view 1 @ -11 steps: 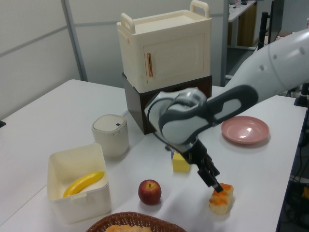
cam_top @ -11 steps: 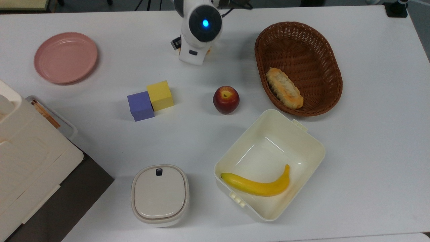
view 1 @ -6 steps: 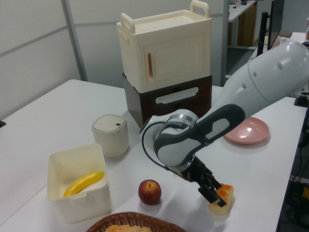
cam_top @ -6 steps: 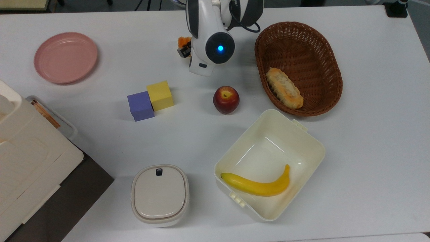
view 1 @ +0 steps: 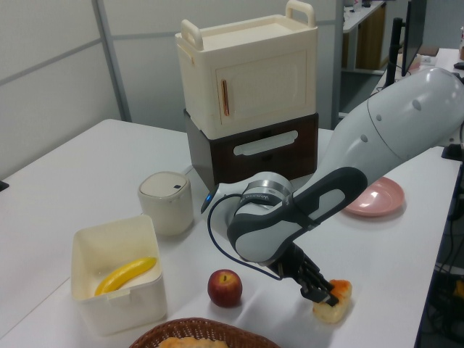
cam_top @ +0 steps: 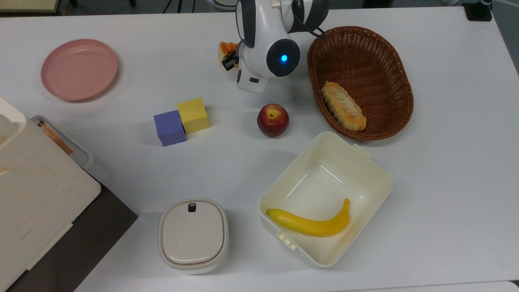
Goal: Put the bread in the basket
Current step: 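Close the gripper on the orange-topped bread piece, then carry the bread piece over the wicker basket and lower it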
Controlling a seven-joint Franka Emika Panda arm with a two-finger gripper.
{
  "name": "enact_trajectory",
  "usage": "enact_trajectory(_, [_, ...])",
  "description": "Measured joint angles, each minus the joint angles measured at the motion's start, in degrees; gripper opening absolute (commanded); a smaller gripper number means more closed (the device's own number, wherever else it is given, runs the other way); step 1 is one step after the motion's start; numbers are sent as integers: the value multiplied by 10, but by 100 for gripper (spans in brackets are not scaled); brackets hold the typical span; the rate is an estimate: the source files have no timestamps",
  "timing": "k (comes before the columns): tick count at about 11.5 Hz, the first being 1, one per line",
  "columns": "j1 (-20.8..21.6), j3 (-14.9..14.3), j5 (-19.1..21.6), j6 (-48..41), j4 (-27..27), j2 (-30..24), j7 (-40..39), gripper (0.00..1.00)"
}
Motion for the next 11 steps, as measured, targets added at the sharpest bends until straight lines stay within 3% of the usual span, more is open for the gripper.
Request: enact_trajectory(11, [1,0,1,-69,101,-3,0,0])
